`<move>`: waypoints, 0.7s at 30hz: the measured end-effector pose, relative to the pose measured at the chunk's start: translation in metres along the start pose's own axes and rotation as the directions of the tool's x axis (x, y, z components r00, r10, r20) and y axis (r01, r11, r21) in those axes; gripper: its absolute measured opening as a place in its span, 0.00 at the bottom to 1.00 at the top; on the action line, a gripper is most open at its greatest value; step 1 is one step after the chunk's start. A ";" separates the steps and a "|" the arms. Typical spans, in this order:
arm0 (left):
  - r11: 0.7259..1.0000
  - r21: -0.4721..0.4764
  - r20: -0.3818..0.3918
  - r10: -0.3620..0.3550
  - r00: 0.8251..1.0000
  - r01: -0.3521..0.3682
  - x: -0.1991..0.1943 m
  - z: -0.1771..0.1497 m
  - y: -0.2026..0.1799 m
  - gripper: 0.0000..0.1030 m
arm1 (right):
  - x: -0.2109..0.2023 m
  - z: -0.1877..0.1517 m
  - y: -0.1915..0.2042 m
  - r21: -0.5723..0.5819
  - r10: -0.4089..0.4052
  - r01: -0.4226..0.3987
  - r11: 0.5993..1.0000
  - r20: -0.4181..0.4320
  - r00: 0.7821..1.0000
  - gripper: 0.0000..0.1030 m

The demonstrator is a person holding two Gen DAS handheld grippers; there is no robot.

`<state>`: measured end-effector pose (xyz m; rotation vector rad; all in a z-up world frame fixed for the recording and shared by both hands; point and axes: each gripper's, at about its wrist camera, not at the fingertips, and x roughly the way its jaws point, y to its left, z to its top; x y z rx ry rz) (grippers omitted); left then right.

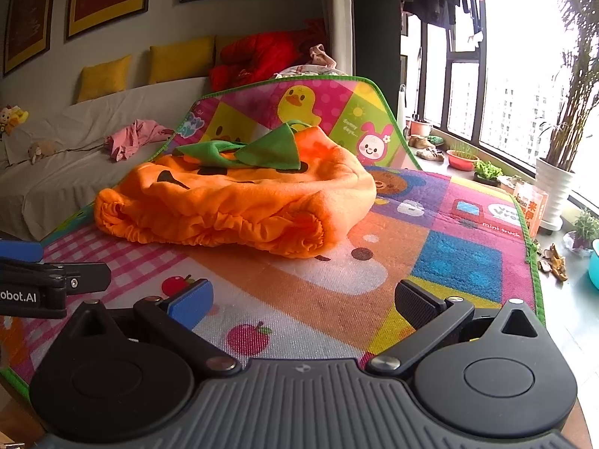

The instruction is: Fold clothes

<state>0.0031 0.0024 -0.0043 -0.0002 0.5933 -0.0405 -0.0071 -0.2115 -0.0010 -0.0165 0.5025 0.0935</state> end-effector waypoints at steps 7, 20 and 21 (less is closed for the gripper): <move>1.000 0.003 -0.003 0.001 1.000 -0.001 0.001 0.000 0.000 1.00 | 0.000 0.000 0.001 -0.003 0.002 -0.002 1.000 -0.003 1.000 1.00; 1.000 0.005 -0.009 -0.002 1.000 0.002 0.001 -0.001 0.001 1.00 | 0.002 -0.002 0.001 -0.003 0.002 -0.002 1.000 -0.010 1.000 1.00; 1.000 0.005 -0.010 -0.002 1.000 0.002 0.001 -0.001 0.001 1.00 | 0.002 -0.002 0.001 -0.002 0.002 -0.002 1.000 -0.010 1.000 1.00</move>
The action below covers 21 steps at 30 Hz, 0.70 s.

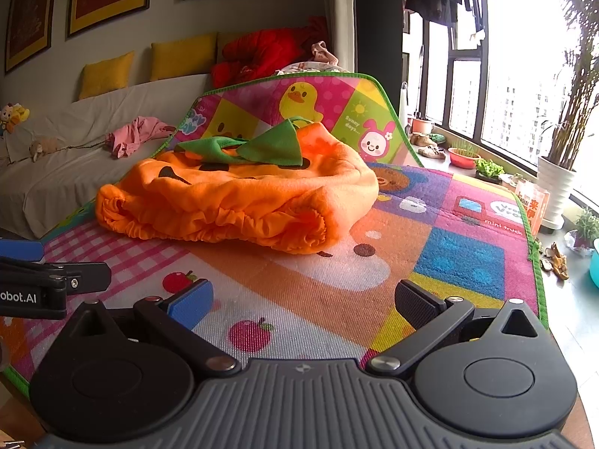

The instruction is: Fold clothes

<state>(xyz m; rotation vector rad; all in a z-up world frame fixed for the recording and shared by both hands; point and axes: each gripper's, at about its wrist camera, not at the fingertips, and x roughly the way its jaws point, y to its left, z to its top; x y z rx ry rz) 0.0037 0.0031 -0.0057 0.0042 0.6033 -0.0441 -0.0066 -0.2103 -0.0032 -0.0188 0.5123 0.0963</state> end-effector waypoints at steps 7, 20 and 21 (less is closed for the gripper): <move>1.000 -0.003 -0.003 0.004 1.000 -0.004 0.001 0.000 0.000 1.00 | -0.001 -0.001 0.000 0.001 0.000 0.000 1.000 0.000 1.000 1.00; 1.000 0.010 0.003 0.012 1.000 -0.012 0.004 0.001 0.001 1.00 | 0.003 -0.001 -0.003 0.000 -0.013 0.013 1.000 -0.007 1.000 1.00; 1.000 0.011 0.002 0.013 1.000 -0.013 0.004 0.002 0.001 1.00 | 0.004 -0.001 -0.003 -0.001 -0.015 0.015 1.000 -0.008 1.000 1.00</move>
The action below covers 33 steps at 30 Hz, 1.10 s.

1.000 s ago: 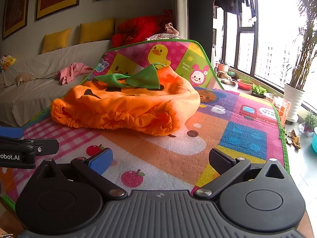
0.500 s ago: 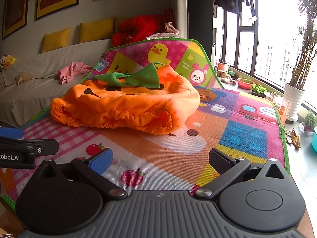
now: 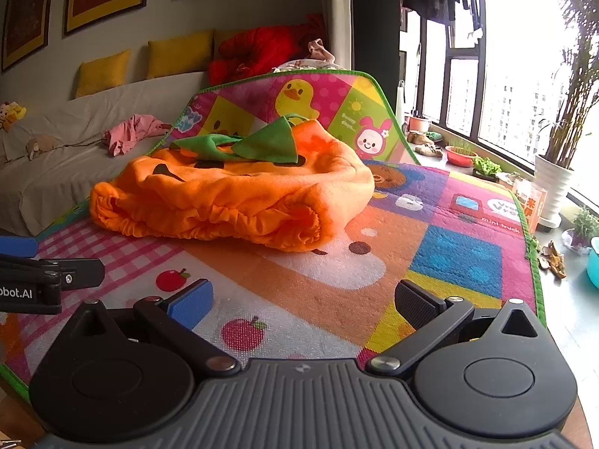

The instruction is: Fold clothes

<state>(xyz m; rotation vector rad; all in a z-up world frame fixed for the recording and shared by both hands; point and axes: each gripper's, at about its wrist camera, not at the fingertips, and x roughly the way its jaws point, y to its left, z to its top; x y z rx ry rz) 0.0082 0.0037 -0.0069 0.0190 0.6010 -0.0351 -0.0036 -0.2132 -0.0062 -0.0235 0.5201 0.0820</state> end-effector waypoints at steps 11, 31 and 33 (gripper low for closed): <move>0.999 0.031 -0.012 0.021 1.000 -0.021 0.015 0.004 0.005 1.00 | 0.013 -0.001 -0.001 -0.027 -0.009 0.008 1.000 -0.033 0.999 1.00; 0.901 0.236 0.026 0.369 0.929 -0.365 0.145 0.074 0.069 1.00 | 0.145 0.061 -0.028 -0.377 -0.382 0.419 0.826 0.173 0.908 1.00; 0.904 0.258 0.021 0.349 0.937 -0.342 0.137 0.072 0.066 1.00 | 0.138 0.065 -0.047 -0.342 -0.372 0.390 0.855 0.119 0.920 1.00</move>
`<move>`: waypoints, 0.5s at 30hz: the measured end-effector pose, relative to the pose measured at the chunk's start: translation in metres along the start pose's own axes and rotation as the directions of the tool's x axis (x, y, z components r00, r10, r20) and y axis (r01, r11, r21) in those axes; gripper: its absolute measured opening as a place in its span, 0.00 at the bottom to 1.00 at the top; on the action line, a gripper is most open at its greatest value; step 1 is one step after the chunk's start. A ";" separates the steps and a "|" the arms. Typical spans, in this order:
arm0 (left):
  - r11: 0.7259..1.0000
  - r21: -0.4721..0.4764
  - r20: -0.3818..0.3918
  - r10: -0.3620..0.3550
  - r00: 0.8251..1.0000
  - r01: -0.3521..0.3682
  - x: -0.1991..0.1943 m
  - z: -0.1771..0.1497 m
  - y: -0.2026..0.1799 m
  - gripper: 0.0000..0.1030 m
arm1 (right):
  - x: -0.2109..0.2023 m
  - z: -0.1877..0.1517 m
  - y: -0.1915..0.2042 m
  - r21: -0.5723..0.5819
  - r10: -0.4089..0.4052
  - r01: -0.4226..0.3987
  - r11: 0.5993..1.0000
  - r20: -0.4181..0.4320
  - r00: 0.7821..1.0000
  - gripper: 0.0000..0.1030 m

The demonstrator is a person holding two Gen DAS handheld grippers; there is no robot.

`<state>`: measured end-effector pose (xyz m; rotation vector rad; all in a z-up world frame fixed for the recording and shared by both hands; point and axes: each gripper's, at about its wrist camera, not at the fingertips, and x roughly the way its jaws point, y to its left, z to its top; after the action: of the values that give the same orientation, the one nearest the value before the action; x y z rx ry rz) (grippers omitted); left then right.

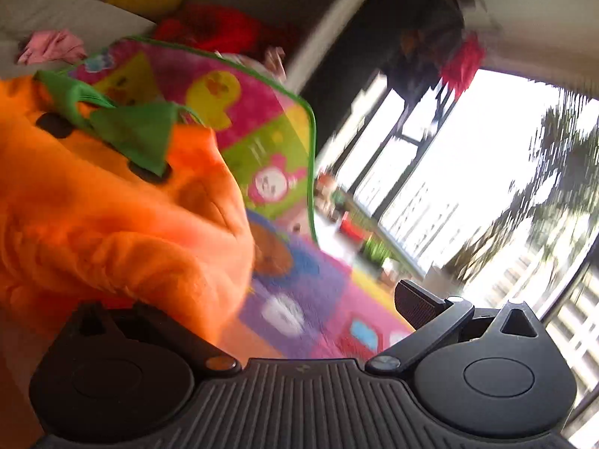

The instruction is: Fold clothes

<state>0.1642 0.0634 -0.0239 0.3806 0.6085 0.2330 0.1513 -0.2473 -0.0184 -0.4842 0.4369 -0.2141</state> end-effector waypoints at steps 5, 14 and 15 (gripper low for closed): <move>0.994 0.069 0.041 -0.083 0.996 0.080 -0.048 -0.011 -0.007 1.00 | -0.040 -0.028 -0.037 0.017 0.039 -0.038 0.999 -0.040 0.998 1.00; 0.933 0.164 0.053 -0.331 0.942 0.319 -0.162 -0.050 -0.025 1.00 | -0.131 -0.089 -0.095 0.035 0.190 -0.187 0.982 -0.104 0.976 1.00; 0.922 0.169 0.036 -0.360 0.932 0.350 -0.167 -0.054 -0.030 1.00 | -0.134 -0.096 -0.095 0.031 0.225 -0.223 0.974 -0.116 0.967 1.00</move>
<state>0.0016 -0.0020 0.0081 0.4233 0.6210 -0.1783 -0.0199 -0.3275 -0.0005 -0.4022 0.6022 -0.0280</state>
